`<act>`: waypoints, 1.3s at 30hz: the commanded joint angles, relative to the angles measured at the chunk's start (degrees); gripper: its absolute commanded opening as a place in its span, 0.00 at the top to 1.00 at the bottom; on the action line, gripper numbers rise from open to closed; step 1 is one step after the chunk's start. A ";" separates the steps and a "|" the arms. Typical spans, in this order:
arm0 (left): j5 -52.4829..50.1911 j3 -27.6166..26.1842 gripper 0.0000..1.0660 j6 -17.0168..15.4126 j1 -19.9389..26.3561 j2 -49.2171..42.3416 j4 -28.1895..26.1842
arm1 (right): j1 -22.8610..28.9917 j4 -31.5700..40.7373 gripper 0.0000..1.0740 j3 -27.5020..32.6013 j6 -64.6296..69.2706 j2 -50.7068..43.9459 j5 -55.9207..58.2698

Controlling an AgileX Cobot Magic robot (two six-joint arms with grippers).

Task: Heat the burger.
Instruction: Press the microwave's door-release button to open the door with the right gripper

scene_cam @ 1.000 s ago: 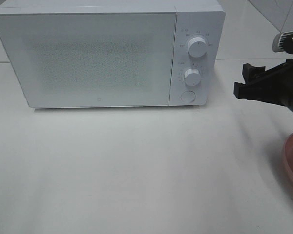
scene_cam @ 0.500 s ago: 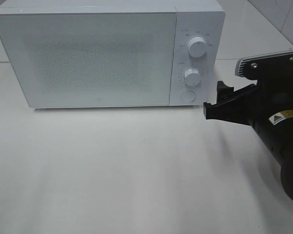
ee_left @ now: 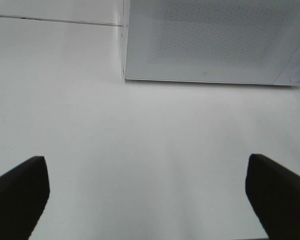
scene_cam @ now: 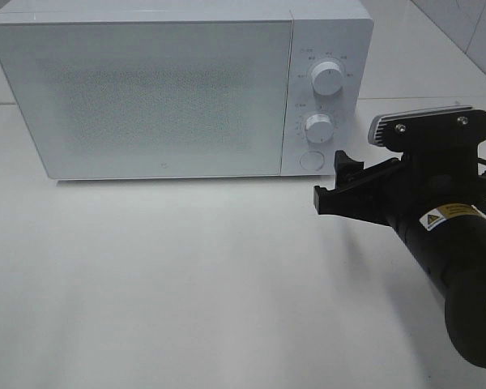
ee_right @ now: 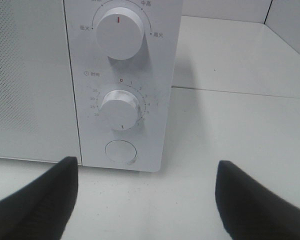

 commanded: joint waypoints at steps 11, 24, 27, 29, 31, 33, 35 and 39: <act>-0.57 0.29 0.06 0.06 0.17 -1.38 0.00 | 0.11 -0.34 0.39 -0.11 16.21 -0.06 -0.86; -0.57 0.29 0.06 0.06 0.17 -1.38 0.00 | 0.11 -0.46 0.73 -0.11 58.21 -0.06 4.01; -0.57 0.29 0.06 0.06 0.17 -1.38 0.00 | 0.11 -0.46 0.80 -0.11 64.92 -0.06 4.18; -0.57 0.29 0.06 0.06 0.17 -1.38 0.00 | 0.11 -0.46 0.83 -0.11 69.21 -0.06 4.35; -0.57 0.29 0.06 0.06 0.17 -1.38 0.00 | 0.11 -0.46 0.85 -0.11 71.73 -0.06 4.64; -0.57 0.29 0.06 0.06 0.17 -1.38 0.00 | 0.11 -0.46 0.92 -0.11 78.32 -0.06 6.53; -0.57 0.29 0.06 0.06 0.17 -1.38 0.00 | 0.11 -0.46 0.97 -0.11 81.65 -0.06 8.02; -0.57 0.29 0.06 0.06 0.17 -1.38 0.00 | 0.11 -0.46 1.00 -0.11 85.54 -0.06 9.80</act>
